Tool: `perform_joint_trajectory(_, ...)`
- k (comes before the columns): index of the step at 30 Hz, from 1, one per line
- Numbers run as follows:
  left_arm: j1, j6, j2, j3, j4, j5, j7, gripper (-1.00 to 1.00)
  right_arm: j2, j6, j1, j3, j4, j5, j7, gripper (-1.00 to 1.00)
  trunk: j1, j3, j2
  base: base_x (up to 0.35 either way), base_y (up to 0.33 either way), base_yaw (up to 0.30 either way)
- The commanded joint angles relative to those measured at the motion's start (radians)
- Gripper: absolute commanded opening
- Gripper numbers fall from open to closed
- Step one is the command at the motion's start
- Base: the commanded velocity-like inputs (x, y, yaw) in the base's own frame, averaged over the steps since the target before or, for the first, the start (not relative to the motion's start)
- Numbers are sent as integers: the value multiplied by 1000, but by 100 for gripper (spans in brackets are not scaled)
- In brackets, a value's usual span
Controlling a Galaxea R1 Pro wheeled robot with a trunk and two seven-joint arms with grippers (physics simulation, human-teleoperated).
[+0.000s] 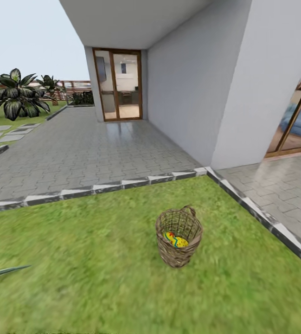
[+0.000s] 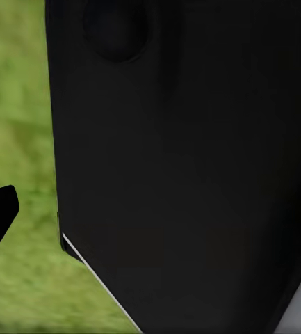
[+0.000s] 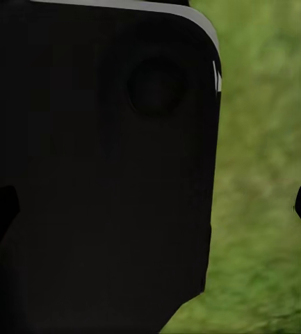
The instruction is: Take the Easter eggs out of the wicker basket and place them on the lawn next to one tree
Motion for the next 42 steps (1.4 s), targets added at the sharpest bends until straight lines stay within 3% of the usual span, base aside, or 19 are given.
perform_joint_trajectory(1,0,-1,0,8,-1,1,0,100,0,-3,0,0,1,-1,0,100,0,-1,0,0,-46,63)
perform_joint_trajectory(7,0,-1,1,13,-1,5,0,100,0,-3,0,0,1,-3,0,100,0,-1,0,59,-6,102)
perform_joint_trajectory(18,0,0,1,10,0,3,0,100,0,-11,0,0,1,0,-1,100,0,-1,0,313,-10,272)
perform_joint_trajectory(33,0,-1,-1,11,-4,4,-1,100,-5,-9,0,0,-1,0,-1,100,0,-1,0,208,-135,21)
perform_joint_trajectory(34,-8,31,16,14,-49,10,-54,100,-9,128,-27,5,-95,20,2,100,0,-1,0,0,0,0)
perform_joint_trajectory(36,-39,106,36,21,-89,17,-68,100,-16,301,-60,7,-175,57,2,100,0,-1,0,0,0,0)
perform_joint_trajectory(37,-97,233,47,26,-119,21,-72,100,-27,439,-89,7,-280,96,2,100,0,-1,0,0,0,0)
perform_joint_trajectory(41,-227,478,72,29,-181,24,-76,100,-50,626,-130,6,-518,124,1,100,0,-1,0,0,0,0)
perform_joint_trajectory(42,-239,501,73,29,-196,24,-76,100,-53,648,-137,6,-552,126,1,100,0,-1,0,0,0,0)
